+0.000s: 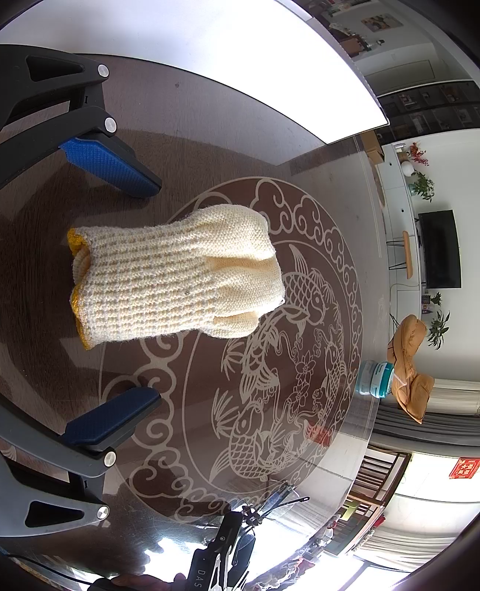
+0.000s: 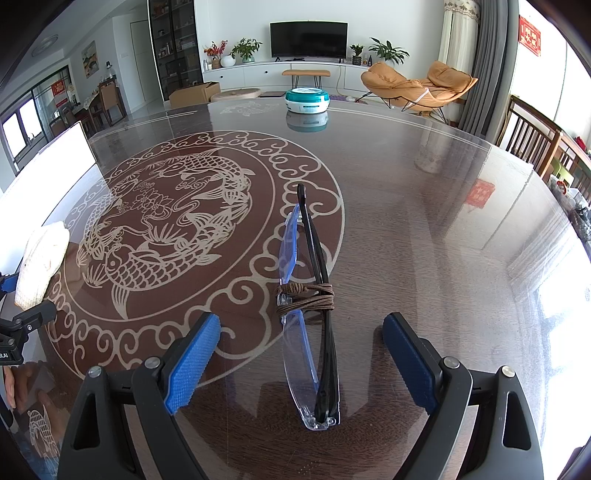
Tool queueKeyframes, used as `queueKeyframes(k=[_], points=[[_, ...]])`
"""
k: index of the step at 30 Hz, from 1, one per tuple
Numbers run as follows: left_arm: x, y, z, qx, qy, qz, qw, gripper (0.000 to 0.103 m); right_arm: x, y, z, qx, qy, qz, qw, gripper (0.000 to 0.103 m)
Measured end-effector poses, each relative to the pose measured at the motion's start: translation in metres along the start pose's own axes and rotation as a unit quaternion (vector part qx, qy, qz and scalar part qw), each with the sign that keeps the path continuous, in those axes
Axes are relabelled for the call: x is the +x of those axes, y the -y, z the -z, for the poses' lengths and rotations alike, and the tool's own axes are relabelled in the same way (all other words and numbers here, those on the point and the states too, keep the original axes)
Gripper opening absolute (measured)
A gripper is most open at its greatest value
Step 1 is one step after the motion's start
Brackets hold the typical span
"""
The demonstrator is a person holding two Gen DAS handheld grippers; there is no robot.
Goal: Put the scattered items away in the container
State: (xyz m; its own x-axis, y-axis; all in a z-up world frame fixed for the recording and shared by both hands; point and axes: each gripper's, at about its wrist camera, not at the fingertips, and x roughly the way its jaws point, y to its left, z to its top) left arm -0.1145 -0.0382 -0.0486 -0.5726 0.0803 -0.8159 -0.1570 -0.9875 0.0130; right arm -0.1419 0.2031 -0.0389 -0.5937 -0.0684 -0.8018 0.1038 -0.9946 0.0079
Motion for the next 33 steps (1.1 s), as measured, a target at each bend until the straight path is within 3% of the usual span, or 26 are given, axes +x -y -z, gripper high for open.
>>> queueKeyframes(k=[7,11,18,20,22,24,25,26,33], points=[[0.000,0.000,0.000,0.000,0.000,0.000,1.0000,0.103,0.000,0.000,0.000,0.001,-0.001,0.002,1.000,0.092],[0.000,0.000,0.000,0.000,0.000,0.000,1.0000,0.103,0.003,0.002,0.000,0.005,-0.008,0.005,1.000,0.100],[0.000,0.001,0.001,0.000,0.000,0.000,1.0000,0.103,0.002,0.001,0.000,0.001,-0.004,0.005,1.000,0.098],[0.000,0.001,0.001,0.000,0.000,0.000,1.0000,0.103,-0.002,0.000,0.001,-0.002,0.005,0.000,1.000,0.080],[0.000,0.001,0.001,0.000,0.000,0.000,1.0000,0.103,-0.006,-0.003,0.003,0.007,0.011,0.003,1.000,0.069],[0.000,0.001,0.001,0.000,0.000,0.000,1.0000,0.103,-0.012,-0.011,0.008,0.008,0.017,0.000,1.000,0.051],[0.000,0.001,0.001,0.000,0.000,0.000,1.0000,0.103,-0.015,-0.018,0.011,0.008,0.020,-0.007,1.000,0.035],[0.000,0.001,0.001,0.000,0.000,0.000,1.0000,0.103,-0.019,-0.025,0.015,0.007,0.020,-0.021,1.000,0.029],[-0.003,0.002,0.003,-0.003,0.001,-0.002,1.0000,0.103,-0.044,-0.073,0.052,-0.036,0.021,-0.070,0.997,0.027]])
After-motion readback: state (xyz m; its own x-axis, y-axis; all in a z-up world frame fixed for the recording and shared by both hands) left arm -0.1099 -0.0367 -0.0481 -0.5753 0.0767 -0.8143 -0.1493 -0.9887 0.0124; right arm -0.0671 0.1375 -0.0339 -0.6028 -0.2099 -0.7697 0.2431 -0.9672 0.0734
